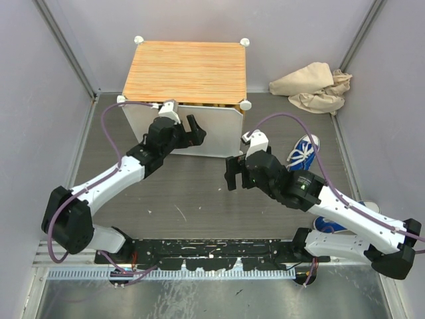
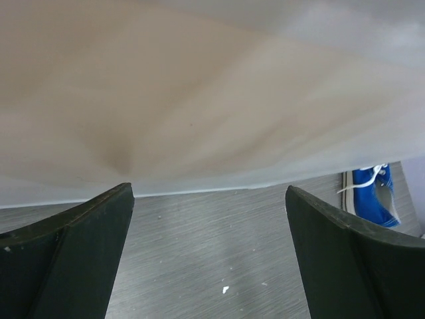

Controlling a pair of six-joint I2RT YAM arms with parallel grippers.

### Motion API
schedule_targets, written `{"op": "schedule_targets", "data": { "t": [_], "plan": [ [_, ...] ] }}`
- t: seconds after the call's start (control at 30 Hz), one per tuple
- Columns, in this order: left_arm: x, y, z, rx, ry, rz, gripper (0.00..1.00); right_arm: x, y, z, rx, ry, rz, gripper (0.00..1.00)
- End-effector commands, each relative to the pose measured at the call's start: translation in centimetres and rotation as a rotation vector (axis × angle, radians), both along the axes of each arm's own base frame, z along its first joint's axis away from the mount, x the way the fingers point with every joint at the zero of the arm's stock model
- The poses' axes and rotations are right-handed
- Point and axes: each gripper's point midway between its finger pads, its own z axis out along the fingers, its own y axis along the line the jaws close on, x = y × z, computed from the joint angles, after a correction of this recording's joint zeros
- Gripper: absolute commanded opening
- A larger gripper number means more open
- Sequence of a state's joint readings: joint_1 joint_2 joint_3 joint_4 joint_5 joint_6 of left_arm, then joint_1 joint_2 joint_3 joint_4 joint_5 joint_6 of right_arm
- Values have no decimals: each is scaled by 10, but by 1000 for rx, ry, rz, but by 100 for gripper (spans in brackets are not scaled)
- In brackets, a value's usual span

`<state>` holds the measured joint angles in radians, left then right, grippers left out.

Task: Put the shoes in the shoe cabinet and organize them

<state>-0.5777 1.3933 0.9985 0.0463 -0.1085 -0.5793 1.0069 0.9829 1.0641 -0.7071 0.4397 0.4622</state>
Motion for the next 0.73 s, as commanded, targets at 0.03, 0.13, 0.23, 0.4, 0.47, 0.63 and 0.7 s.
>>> {"op": "schedule_targets", "data": {
  "t": [0.03, 0.13, 0.23, 0.4, 0.47, 0.63, 0.7],
  "plan": [
    [-12, 4, 29, 29, -63, -28, 98, 10, 24, 20, 55, -16, 28, 100],
    [-29, 13, 14, 80, -10, -55, 98, 17, 30, 24, 64, -19, 0, 100],
    [-55, 28, 13, 117, 15, -80, 98, 26, 31, 25, 63, -24, -53, 100],
    [-97, 56, 9, 182, 66, -107, 98, 38, 36, 23, 22, -37, -81, 100],
    [-114, 67, 8, 199, 82, -111, 98, 41, 38, 24, 21, -40, -98, 100],
    [-142, 98, 7, 229, 82, -65, 98, 42, 43, 18, 28, -36, -87, 100],
    [-147, 106, 7, 247, 79, -52, 98, 44, 45, 13, 17, -29, -93, 100]
  ]
}}
